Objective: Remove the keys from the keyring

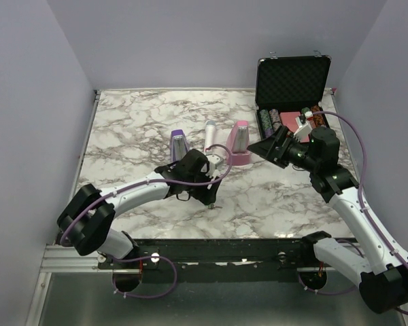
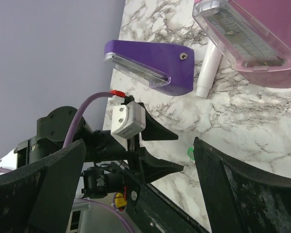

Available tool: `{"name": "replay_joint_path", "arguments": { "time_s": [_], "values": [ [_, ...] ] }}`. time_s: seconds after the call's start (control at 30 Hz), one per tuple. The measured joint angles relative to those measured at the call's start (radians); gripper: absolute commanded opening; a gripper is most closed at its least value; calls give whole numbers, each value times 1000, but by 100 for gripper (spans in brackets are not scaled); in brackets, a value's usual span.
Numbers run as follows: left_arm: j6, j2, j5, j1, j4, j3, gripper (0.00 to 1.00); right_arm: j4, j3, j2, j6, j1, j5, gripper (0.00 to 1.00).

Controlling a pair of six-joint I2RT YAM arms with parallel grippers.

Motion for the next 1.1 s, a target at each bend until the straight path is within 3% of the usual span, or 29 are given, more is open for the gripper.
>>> {"name": "replay_joint_path", "arguments": {
  "time_s": [0.23, 0.37, 0.63, 0.77, 1.1],
  "values": [
    [19, 51, 36, 0, 31, 10, 77, -1, 0, 0, 0, 1, -5, 99],
    [31, 69, 42, 0, 36, 10, 69, -2, 0, 0, 0, 2, -5, 99],
    [47, 147, 66, 3, 45, 25, 64, -2, 0, 0, 0, 6, -6, 99],
    [51, 166, 66, 3, 44, 39, 53, -3, 0, 0, 1, 8, -5, 99],
    [55, 166, 66, 3, 45, 53, 13, -8, 0, -1, 5, 8, -5, 99]
  ]
}}
